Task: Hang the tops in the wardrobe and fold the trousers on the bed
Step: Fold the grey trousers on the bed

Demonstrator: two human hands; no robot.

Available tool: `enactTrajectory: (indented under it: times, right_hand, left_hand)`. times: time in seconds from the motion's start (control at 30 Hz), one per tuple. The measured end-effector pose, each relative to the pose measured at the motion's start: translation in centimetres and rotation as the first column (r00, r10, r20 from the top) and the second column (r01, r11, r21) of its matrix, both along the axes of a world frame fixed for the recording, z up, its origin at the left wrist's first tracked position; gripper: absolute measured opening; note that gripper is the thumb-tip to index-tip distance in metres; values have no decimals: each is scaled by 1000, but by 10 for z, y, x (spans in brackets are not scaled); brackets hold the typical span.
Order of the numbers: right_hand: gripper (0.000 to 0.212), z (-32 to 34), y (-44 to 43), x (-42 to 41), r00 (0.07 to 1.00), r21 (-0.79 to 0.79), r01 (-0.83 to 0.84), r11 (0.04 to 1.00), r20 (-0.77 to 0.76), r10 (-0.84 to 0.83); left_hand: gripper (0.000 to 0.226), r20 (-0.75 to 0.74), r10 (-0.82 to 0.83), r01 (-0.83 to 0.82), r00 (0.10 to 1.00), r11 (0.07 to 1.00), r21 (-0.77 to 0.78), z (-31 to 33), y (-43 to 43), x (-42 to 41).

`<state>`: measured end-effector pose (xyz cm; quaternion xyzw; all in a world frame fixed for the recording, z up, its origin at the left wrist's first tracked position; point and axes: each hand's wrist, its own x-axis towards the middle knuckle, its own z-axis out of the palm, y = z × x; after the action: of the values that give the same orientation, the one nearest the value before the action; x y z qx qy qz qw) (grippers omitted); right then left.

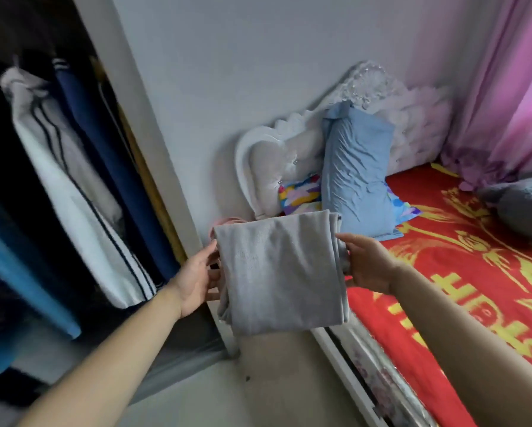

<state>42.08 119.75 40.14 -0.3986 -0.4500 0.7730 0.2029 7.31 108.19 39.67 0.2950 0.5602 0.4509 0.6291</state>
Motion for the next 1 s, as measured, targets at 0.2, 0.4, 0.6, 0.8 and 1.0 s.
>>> enactTrajectory:
  times: [0.2, 0.4, 0.6, 0.8, 1.0]
  right_hand:
    - [54, 41, -66, -167, 982, 156, -185, 970, 66, 177]
    - [67, 128, -98, -297, 975, 326, -223, 919, 55, 217]
    - [58, 253, -93, -385, 971, 536, -163, 828, -59, 230]
    - [50, 400, -64, -459, 963, 711, 47, 701, -218, 156]
    - [59, 504, -14, -520, 960, 793, 218, 570, -278, 21]
  left_hand:
    - [43, -22, 250, -247, 968, 964, 99, 52, -133, -128]
    - [52, -89, 382, -341, 920, 892, 296, 140, -202, -224]
    - [30, -160, 541, -389, 826, 752, 532, 255, -195, -291]
    - [9, -87, 660, -460, 747, 606, 649, 394, -152, -336]
    - [18, -53, 729, -463, 683, 488, 740, 488, -93, -378]
